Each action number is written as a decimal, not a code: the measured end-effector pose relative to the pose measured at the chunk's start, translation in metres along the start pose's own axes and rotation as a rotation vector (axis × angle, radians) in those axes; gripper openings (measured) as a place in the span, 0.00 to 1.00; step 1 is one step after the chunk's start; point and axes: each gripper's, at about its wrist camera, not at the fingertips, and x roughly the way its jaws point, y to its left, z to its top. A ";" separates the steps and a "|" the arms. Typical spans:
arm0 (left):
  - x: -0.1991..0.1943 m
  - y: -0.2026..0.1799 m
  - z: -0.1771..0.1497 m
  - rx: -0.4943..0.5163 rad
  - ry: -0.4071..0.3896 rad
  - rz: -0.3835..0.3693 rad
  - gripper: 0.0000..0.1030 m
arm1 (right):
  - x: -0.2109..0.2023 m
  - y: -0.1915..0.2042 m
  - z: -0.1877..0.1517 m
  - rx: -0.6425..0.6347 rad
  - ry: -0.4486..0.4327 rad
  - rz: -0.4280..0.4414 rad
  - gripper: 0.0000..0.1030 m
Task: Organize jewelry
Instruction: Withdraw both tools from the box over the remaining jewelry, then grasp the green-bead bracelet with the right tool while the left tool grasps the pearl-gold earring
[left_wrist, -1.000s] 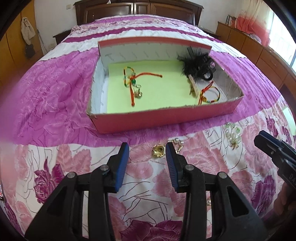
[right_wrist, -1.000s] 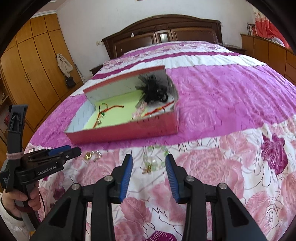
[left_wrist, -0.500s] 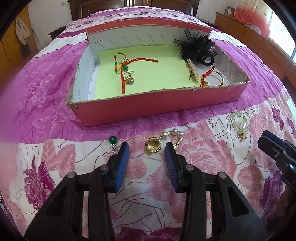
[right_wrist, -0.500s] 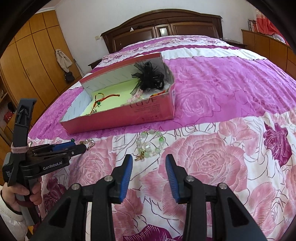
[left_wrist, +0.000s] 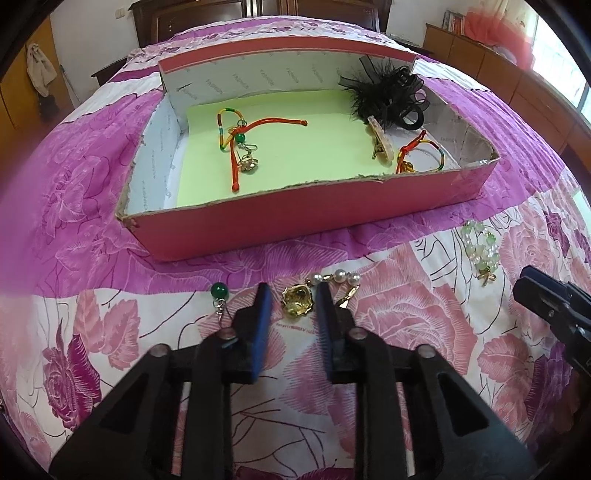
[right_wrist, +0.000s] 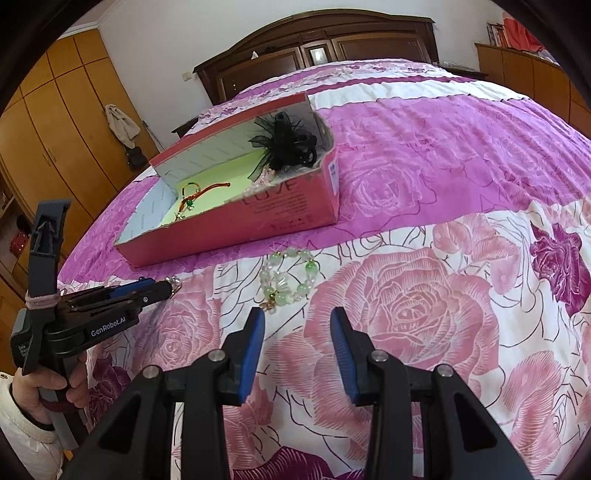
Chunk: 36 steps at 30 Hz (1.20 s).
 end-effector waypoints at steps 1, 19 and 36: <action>0.001 0.000 0.001 -0.002 -0.001 -0.001 0.10 | 0.000 0.000 0.000 0.000 0.000 -0.001 0.39; 0.000 0.004 -0.001 -0.018 -0.022 -0.026 0.10 | 0.022 -0.003 0.021 0.039 0.014 -0.032 0.39; -0.013 0.002 -0.004 -0.018 -0.044 -0.034 0.10 | 0.029 0.010 0.012 -0.046 -0.029 -0.050 0.09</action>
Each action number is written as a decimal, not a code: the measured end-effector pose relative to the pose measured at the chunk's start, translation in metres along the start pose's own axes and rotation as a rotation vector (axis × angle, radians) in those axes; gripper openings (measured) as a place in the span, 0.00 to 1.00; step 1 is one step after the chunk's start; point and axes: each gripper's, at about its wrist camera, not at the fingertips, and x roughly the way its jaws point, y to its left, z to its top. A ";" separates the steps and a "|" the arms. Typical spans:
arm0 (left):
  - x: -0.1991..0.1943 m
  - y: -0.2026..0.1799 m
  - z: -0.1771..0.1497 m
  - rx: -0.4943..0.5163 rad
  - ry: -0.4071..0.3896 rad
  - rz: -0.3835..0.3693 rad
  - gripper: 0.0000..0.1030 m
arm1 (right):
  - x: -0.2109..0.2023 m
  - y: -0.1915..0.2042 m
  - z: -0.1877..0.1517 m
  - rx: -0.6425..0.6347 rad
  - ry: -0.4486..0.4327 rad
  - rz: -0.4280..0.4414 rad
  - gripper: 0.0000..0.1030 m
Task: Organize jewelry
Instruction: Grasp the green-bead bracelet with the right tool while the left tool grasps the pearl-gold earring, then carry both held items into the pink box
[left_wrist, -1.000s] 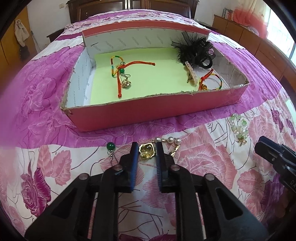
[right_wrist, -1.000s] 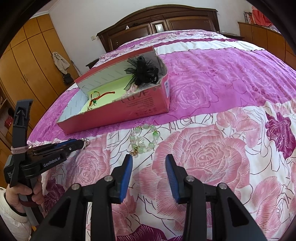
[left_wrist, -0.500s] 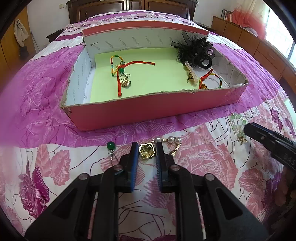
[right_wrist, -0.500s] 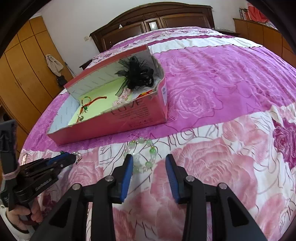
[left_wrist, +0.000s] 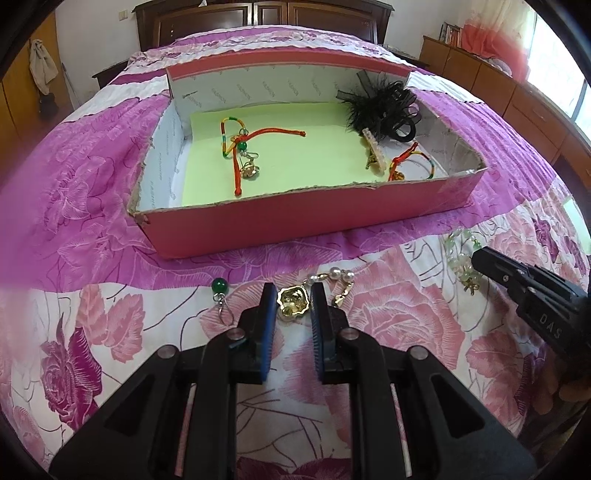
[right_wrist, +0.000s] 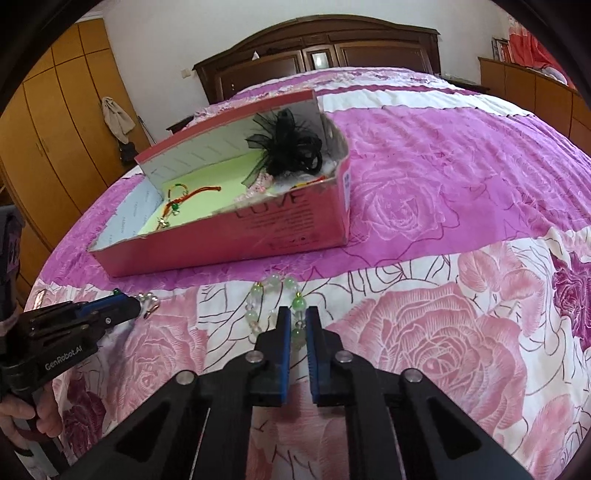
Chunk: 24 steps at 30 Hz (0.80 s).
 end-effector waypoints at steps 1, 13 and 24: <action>-0.002 -0.001 0.000 0.001 -0.005 -0.001 0.10 | -0.003 0.001 -0.001 -0.003 -0.008 0.005 0.09; -0.041 -0.009 0.004 0.018 -0.103 -0.027 0.09 | -0.042 0.032 -0.004 -0.104 -0.108 0.020 0.09; -0.069 -0.013 0.007 0.031 -0.185 -0.042 0.09 | -0.064 0.048 0.002 -0.128 -0.186 0.039 0.09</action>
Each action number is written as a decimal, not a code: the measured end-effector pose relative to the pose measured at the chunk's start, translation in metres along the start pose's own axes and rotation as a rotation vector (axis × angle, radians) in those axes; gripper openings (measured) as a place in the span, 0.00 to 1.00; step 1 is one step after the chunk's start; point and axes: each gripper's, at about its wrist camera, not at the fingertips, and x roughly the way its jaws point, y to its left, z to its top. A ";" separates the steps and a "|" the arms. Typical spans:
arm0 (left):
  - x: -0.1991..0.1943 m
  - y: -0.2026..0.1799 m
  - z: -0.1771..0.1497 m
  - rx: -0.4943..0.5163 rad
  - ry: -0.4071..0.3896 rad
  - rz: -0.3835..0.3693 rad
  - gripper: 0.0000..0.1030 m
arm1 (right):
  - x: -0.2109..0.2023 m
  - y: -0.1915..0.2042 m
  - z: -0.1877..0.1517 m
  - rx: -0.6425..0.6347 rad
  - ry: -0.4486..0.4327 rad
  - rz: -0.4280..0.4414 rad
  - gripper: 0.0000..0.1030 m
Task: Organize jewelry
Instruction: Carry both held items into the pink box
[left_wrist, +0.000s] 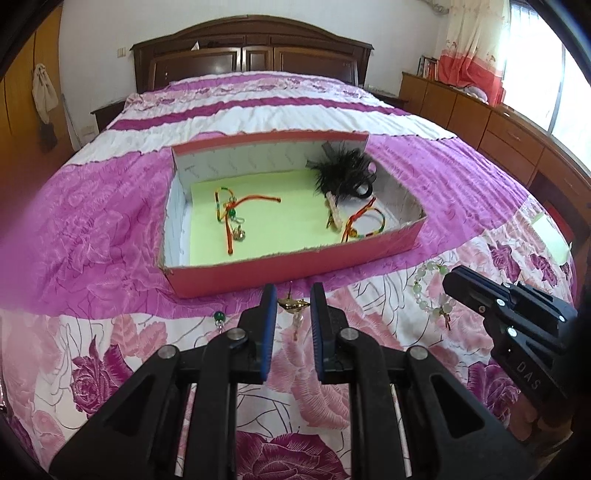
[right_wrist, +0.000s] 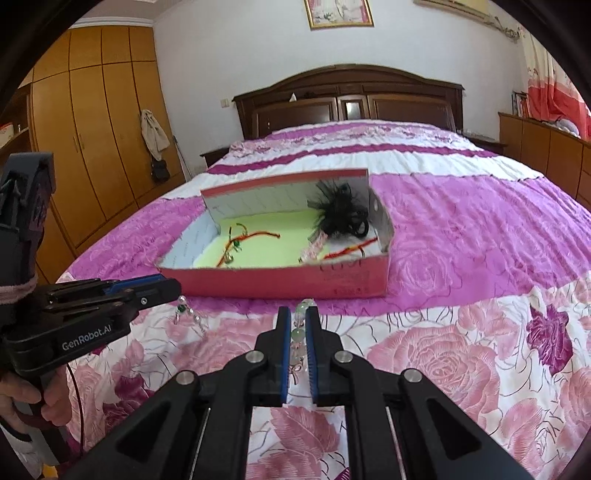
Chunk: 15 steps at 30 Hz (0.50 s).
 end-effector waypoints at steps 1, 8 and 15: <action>-0.001 -0.001 0.002 0.003 -0.010 0.002 0.09 | -0.001 0.001 0.001 -0.002 -0.007 -0.001 0.09; -0.010 -0.003 0.011 0.020 -0.081 0.017 0.09 | -0.005 0.004 0.013 -0.013 -0.056 -0.005 0.09; -0.011 0.001 0.025 0.015 -0.142 0.028 0.09 | 0.000 0.005 0.028 -0.020 -0.084 -0.013 0.09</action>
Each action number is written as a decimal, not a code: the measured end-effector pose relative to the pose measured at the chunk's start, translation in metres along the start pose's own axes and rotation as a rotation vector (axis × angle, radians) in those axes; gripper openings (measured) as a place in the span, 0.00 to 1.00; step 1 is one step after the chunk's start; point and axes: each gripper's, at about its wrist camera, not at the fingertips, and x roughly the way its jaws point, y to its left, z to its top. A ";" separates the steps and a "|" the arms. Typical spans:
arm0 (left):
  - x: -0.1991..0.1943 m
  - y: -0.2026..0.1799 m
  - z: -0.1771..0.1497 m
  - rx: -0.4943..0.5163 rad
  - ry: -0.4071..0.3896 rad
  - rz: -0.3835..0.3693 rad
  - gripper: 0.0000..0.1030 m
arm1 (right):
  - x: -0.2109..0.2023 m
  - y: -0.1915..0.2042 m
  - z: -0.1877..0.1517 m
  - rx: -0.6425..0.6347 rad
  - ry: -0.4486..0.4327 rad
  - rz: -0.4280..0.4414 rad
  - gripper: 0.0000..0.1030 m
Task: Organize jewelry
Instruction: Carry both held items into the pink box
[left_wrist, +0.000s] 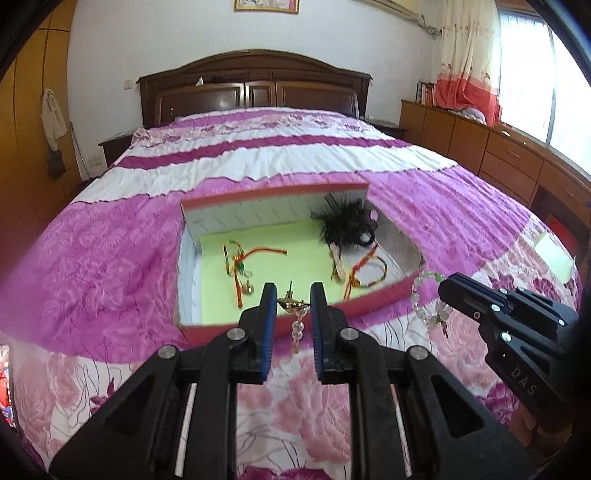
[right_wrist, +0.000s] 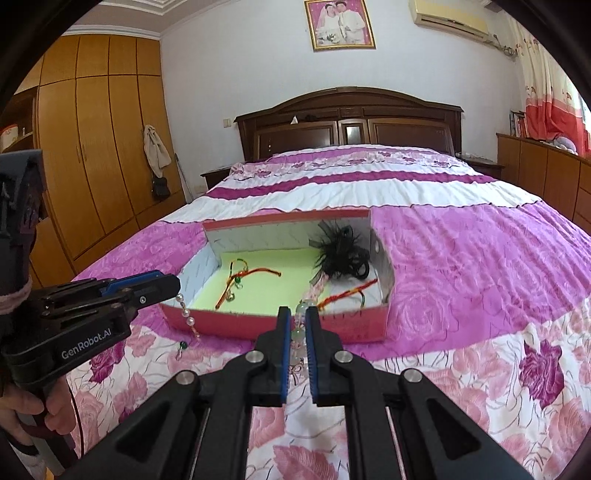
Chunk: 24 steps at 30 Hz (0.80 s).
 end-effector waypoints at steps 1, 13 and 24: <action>0.001 0.001 0.002 -0.005 -0.007 0.000 0.09 | 0.001 0.000 0.002 0.000 -0.003 -0.002 0.09; 0.023 0.010 0.025 -0.004 -0.088 0.045 0.09 | 0.032 -0.008 0.033 -0.002 -0.047 -0.028 0.09; 0.076 0.027 0.031 -0.024 -0.068 0.093 0.09 | 0.081 -0.027 0.044 0.022 -0.028 -0.073 0.09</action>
